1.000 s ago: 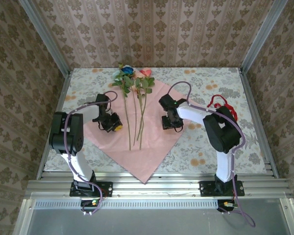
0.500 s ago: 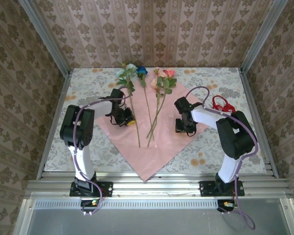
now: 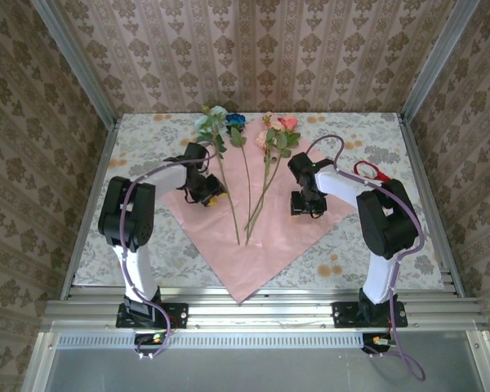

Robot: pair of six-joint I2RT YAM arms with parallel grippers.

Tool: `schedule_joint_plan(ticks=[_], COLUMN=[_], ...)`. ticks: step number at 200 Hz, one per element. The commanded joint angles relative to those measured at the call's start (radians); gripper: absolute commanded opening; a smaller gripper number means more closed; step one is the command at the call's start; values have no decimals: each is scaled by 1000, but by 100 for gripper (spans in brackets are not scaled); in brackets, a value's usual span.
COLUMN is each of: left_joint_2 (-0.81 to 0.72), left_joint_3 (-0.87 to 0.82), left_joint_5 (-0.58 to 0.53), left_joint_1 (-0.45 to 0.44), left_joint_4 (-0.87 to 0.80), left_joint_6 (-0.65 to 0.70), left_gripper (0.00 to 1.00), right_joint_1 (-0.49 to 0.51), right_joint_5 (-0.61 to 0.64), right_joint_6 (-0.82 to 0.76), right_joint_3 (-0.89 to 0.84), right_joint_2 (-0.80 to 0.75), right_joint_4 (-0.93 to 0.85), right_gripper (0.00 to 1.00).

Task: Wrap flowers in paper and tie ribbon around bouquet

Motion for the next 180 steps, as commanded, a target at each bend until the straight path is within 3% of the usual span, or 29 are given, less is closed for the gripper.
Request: schedule_joint_plan(ticks=[1,49,85,104,148,180], left_joint_2=[21,213,303,355,395,379], left_joint_3=[103,398,522,600,676,677], left_joint_5=[-12,-88,-152,-178,-200,-179], left_joint_1=[42,11,-20,-35,-69,-105], left_joint_4=[-48,-229,-295,-347,-378,-366], left_joint_6=[46,199,228,248,293,322], left_gripper=[39,43,41,34,0,0], right_joint_1=[16,21,23,24,29,7], right_joint_5=[30,10,0,-5,-6,-12], right_joint_6=[-4,27,43,48,48,43], right_joint_3=[56,103,113,114,102,79], right_joint_2=[-44,-76,-122,-141,-152,-141], right_joint_4=[-55,-84,-102,-108,-109,-91], right_gripper=[52,53,54,54,54,53])
